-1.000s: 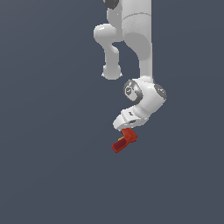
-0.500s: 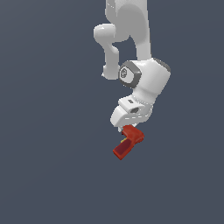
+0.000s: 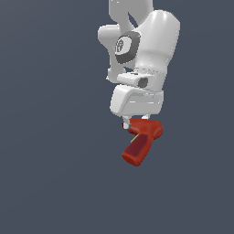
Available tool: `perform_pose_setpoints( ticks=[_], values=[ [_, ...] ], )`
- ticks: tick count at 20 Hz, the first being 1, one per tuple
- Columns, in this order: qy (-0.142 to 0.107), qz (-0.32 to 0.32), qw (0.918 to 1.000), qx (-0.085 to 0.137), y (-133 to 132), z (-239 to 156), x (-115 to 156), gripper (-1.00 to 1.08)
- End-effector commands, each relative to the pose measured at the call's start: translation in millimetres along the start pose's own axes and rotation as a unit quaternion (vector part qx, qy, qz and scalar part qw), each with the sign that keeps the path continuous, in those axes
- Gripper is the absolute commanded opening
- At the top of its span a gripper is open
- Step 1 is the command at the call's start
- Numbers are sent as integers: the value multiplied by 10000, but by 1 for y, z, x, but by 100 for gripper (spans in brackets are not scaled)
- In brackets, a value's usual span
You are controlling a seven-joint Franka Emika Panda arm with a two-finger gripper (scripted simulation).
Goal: Pick up the object and move it to a goal position.
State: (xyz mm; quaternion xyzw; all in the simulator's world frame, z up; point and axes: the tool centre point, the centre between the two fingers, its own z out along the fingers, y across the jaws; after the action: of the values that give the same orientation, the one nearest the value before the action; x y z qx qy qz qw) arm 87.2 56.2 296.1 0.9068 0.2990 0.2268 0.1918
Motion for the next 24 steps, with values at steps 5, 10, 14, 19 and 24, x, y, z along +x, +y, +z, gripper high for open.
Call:
perform_pose_setpoints(
  ticks=[5,10,14,19,24],
  values=[
    [722,-147,9972,-116,45,-53,28,-100],
    [1137,-232,9931,-159,69,-85,41,-100],
    [1383,-281,9898,-177,83,-105,48,-100],
    [1584,-320,9867,-184,94,-121,52,-100],
    [1698,-342,9847,-184,101,-130,55,-100]
  ],
)
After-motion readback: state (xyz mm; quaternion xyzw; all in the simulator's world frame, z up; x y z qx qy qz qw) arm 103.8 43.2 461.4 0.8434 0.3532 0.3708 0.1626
